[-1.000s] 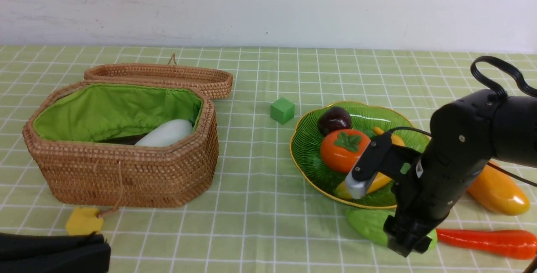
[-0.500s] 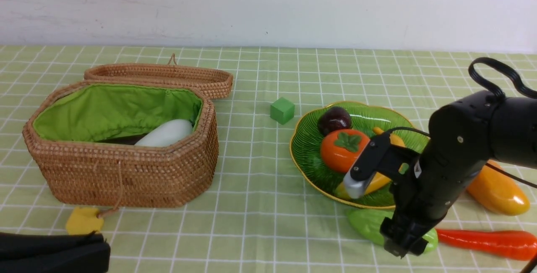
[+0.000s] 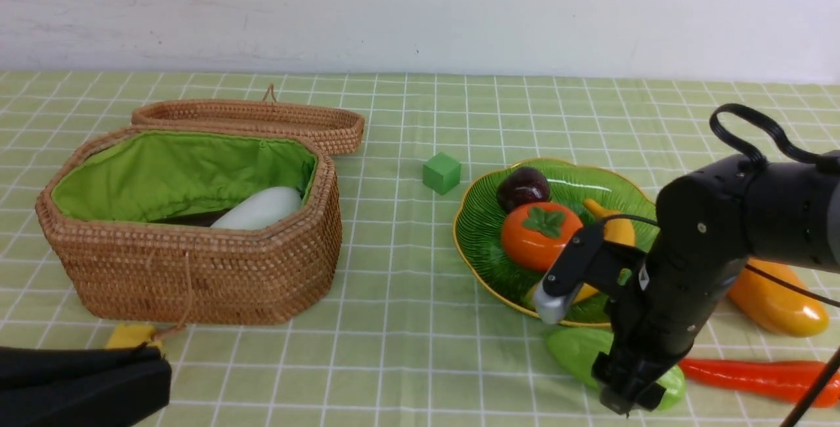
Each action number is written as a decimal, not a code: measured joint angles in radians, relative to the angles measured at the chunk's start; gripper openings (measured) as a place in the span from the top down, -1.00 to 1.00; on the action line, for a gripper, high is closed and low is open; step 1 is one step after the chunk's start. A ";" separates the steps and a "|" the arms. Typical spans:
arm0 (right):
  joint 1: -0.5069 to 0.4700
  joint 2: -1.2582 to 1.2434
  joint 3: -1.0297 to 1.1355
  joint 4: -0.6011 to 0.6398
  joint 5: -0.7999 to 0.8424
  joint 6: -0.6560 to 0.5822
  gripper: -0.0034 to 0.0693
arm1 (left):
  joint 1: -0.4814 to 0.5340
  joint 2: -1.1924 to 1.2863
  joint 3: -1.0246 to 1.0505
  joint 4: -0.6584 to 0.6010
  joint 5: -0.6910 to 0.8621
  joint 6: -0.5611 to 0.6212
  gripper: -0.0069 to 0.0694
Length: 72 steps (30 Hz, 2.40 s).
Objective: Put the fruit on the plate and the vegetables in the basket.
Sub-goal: Take a chayote with your right arm and place it on the basket on the left.
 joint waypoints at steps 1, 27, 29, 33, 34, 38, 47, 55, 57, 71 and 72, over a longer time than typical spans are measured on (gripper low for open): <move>0.000 0.006 0.000 0.000 0.001 0.000 -0.72 | 0.000 0.000 0.000 0.000 -0.007 0.002 0.81; 0.000 0.025 0.000 0.029 0.060 0.000 -0.32 | 0.000 0.000 0.000 0.000 -0.020 0.006 0.81; 0.000 0.025 0.000 0.035 0.067 0.000 -0.32 | 0.000 0.000 0.000 0.000 -0.020 0.006 0.80; 0.000 0.025 0.000 0.051 0.078 0.000 -0.32 | 0.000 0.000 0.000 0.000 -0.020 0.006 0.79; 0.000 0.025 0.000 0.056 0.082 0.000 -0.32 | 0.000 0.000 0.000 0.000 -0.020 0.006 0.79; 0.000 0.025 -0.017 0.090 0.132 0.003 -0.32 | 0.000 0.000 0.000 0.000 -0.020 0.006 0.78; 0.000 0.025 -0.100 0.163 0.291 0.019 -0.32 | 0.000 0.000 0.000 0.000 -0.020 0.006 0.78; 0.000 -0.002 -0.117 0.220 0.353 0.052 -0.32 | 0.000 0.000 0.000 0.007 -0.020 0.006 0.77; 0.001 -0.029 -0.126 0.254 0.361 0.053 -0.32 | 0.000 0.000 0.000 0.026 -0.020 0.005 0.77; 0.195 -0.147 -0.394 0.404 0.230 0.105 -0.32 | 0.000 0.000 -0.025 0.487 -0.019 -0.414 0.77; 0.214 -0.142 -0.420 0.406 0.206 0.105 -0.32 | 0.000 0.000 -0.033 0.525 -0.019 -0.451 0.77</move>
